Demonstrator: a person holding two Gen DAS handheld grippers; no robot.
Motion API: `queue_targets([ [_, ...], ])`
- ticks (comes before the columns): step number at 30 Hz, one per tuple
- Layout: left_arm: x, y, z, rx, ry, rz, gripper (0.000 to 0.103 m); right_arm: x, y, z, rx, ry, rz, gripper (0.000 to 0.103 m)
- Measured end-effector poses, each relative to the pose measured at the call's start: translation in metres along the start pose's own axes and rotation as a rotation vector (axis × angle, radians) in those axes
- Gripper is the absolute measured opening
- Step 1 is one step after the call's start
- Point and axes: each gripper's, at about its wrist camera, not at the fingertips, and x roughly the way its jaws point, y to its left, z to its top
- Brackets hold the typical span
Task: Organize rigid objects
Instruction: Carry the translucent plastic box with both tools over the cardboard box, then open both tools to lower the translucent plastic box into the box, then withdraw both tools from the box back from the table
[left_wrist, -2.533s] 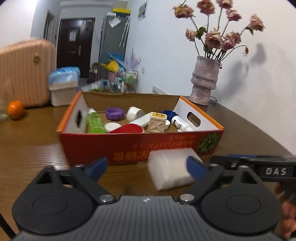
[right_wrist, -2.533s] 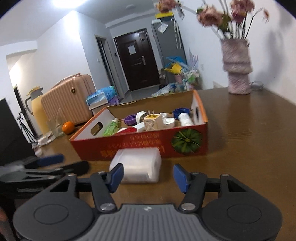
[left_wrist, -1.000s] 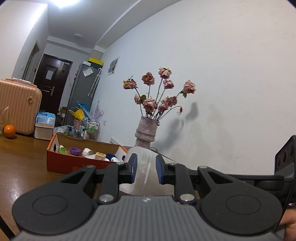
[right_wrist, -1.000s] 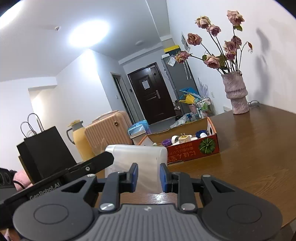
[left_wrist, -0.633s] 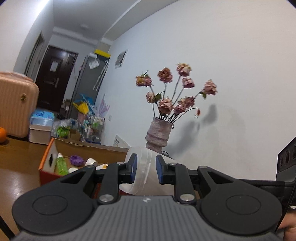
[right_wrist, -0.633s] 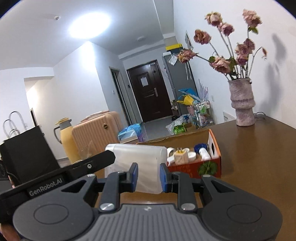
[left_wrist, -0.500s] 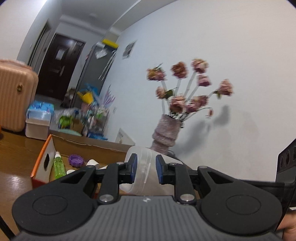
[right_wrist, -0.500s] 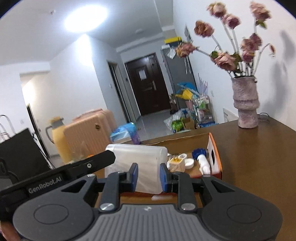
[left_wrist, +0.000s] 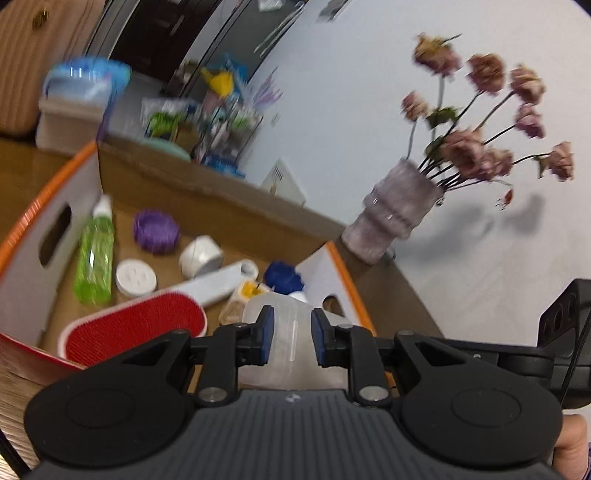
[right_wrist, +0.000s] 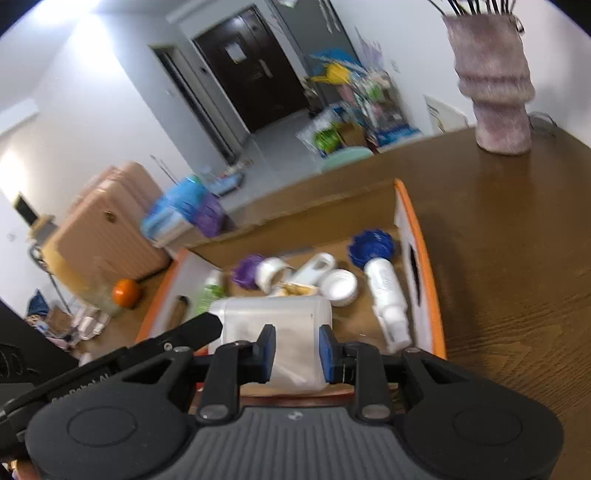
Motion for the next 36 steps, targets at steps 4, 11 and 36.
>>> queue_targets([
  [4, 0.026, 0.012, 0.0, -0.057, 0.102, 0.023, 0.021, 0.023, -0.007, 0.004, -0.031, 0.053, -0.058, 0.025],
  [11, 0.046, 0.008, -0.002, 0.026, 0.177, 0.064, 0.021, 0.054, -0.007, 0.009, -0.127, 0.102, -0.145, 0.026],
  [36, -0.115, -0.001, 0.04, 0.49, -0.259, 0.357, 0.095, -0.075, 0.039, 0.006, -0.371, -0.307, -0.265, 0.059],
])
